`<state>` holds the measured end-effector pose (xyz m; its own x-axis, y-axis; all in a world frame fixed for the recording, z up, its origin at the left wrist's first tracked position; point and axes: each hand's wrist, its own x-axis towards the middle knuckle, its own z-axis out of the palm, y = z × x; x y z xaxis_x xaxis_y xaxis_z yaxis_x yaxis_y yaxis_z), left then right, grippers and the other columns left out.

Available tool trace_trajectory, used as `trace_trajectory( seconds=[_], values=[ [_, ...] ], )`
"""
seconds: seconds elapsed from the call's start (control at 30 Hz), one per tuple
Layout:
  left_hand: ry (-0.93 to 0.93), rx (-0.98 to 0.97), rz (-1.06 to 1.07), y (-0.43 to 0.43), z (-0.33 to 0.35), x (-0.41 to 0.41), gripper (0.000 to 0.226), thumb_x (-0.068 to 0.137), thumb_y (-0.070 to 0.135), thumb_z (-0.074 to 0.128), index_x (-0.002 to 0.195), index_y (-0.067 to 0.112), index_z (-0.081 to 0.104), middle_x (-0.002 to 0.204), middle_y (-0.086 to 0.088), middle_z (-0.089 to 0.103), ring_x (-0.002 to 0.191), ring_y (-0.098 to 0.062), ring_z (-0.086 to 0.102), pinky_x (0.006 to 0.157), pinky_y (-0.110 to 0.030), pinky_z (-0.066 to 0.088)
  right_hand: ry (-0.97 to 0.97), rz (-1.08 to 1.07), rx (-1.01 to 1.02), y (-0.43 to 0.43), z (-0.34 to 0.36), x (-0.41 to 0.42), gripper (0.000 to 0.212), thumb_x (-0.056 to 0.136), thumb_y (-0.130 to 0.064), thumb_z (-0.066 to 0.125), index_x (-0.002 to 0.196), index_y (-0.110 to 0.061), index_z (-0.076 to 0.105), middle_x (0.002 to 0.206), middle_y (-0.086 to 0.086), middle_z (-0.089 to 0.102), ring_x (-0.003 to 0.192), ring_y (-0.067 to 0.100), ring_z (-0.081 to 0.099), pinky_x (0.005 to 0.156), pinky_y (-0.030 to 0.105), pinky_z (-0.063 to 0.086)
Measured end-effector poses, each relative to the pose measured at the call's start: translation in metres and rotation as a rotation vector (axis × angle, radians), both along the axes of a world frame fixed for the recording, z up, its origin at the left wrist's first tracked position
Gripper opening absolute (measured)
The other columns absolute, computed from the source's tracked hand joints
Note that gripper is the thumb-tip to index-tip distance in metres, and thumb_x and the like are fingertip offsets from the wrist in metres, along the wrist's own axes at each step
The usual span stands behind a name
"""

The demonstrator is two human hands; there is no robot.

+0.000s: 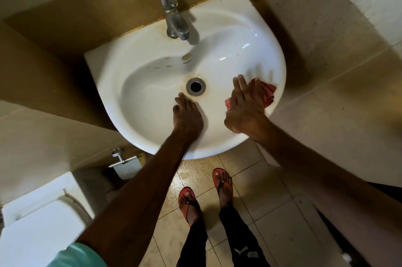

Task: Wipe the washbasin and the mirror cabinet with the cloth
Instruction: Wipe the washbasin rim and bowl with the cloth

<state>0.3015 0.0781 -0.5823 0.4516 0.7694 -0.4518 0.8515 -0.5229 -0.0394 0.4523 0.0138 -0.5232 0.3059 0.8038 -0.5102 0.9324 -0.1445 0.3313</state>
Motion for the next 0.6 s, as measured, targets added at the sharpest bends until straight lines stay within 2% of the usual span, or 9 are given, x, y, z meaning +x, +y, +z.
trace_trajectory(
  seconds=[0.07, 0.13, 0.23, 0.3, 0.33, 0.4, 0.47, 0.53, 0.6],
  values=[
    [0.001, 0.0, 0.008, 0.0, -0.001, 0.0, 0.056, 0.105, 0.009, 0.024, 0.15, -0.022, 0.012, 0.157, -0.046, 0.007, 0.148, -0.057, 0.016, 0.116, -0.052, 0.033, 0.087, 0.025, 0.047, -0.008, 0.007, 0.004, 0.071, 0.107, -0.043, 0.023, 0.162, 0.002, 0.017, 0.173, 0.023, 0.005, 0.161, 0.038, -0.002, 0.128, 0.061, -0.003],
    [0.008, -0.006, 0.007, 0.0, 0.0, 0.002, 0.056, 0.104, 0.008, 0.023, 0.15, -0.022, 0.011, 0.158, -0.046, 0.006, 0.148, -0.057, 0.015, 0.117, -0.052, 0.032, 0.128, 0.054, 0.077, -0.015, 0.013, 0.01, 0.076, 0.1, -0.045, 0.015, 0.157, 0.002, 0.033, 0.167, 0.027, 0.027, 0.156, 0.041, 0.021, 0.127, 0.059, 0.008],
    [0.006, -0.031, 0.01, 0.0, 0.004, -0.001, 0.057, 0.103, 0.007, 0.024, 0.15, -0.021, 0.009, 0.158, -0.045, 0.004, 0.149, -0.055, 0.015, 0.119, -0.051, 0.03, 0.149, 0.183, 0.073, -0.025, 0.01, 0.02, 0.08, 0.09, -0.045, 0.018, 0.131, 0.007, 0.063, 0.137, 0.032, 0.061, 0.13, 0.045, 0.058, 0.113, 0.062, 0.039],
    [-0.003, -0.042, -0.018, 0.003, 0.006, -0.006, 0.059, 0.102, 0.007, 0.027, 0.151, -0.02, 0.009, 0.159, -0.043, 0.004, 0.149, -0.054, 0.016, 0.12, -0.05, 0.031, 0.114, 0.231, 0.071, -0.023, 0.006, 0.026, 0.082, 0.085, -0.046, 0.018, 0.122, 0.005, 0.07, 0.128, 0.028, 0.068, 0.121, 0.042, 0.066, 0.103, 0.06, 0.05],
    [-0.015, -0.053, -0.03, 0.004, 0.008, -0.009, 0.059, 0.101, 0.007, 0.028, 0.151, -0.019, 0.01, 0.159, -0.043, 0.004, 0.149, -0.053, 0.017, 0.12, -0.049, 0.032, 0.136, 0.227, 0.011, -0.016, 0.005, 0.027, 0.085, 0.088, -0.048, 0.013, 0.134, 0.003, 0.062, 0.141, 0.027, 0.06, 0.133, 0.041, 0.058, 0.11, 0.061, 0.042],
    [-0.039, -0.075, -0.047, 0.008, 0.012, -0.014, 0.062, 0.1, 0.007, 0.034, 0.152, -0.017, 0.013, 0.161, -0.04, 0.006, 0.149, -0.05, 0.019, 0.118, -0.048, 0.035, 0.221, 0.15, -0.089, -0.002, -0.001, 0.03, 0.077, 0.101, -0.049, 0.013, 0.16, -0.002, 0.025, 0.17, 0.021, 0.021, 0.158, 0.036, 0.02, 0.125, 0.059, 0.012],
    [-0.056, -0.108, -0.043, 0.009, 0.018, -0.016, 0.065, 0.099, 0.007, 0.043, 0.154, -0.014, 0.016, 0.163, -0.037, 0.007, 0.15, -0.048, 0.02, 0.117, -0.048, 0.036, 0.294, 0.089, -0.236, 0.015, -0.006, 0.026, 0.073, 0.108, -0.045, 0.023, 0.165, -0.006, -0.001, 0.174, 0.015, -0.01, 0.162, 0.03, -0.008, 0.127, 0.056, -0.007],
    [-0.051, -0.142, -0.039, 0.01, 0.027, -0.014, 0.066, 0.099, 0.007, 0.047, 0.154, -0.013, 0.017, 0.163, -0.035, 0.008, 0.149, -0.047, 0.023, 0.115, -0.048, 0.038, 0.324, 0.124, -0.216, 0.026, -0.027, 0.022, 0.076, 0.109, -0.047, 0.022, 0.164, -0.006, -0.01, 0.172, 0.016, -0.02, 0.16, 0.031, -0.017, 0.125, 0.056, -0.012],
    [-0.036, -0.168, -0.022, 0.01, 0.034, -0.01, 0.066, 0.1, 0.009, 0.049, 0.154, -0.012, 0.017, 0.163, -0.033, 0.01, 0.146, -0.044, 0.03, 0.112, -0.047, 0.042, 0.304, 0.204, -0.141, 0.034, -0.044, 0.019, 0.081, 0.103, -0.056, 0.008, 0.163, -0.005, -0.011, 0.172, 0.019, -0.019, 0.16, 0.034, -0.015, 0.125, 0.056, -0.012]
  ],
)
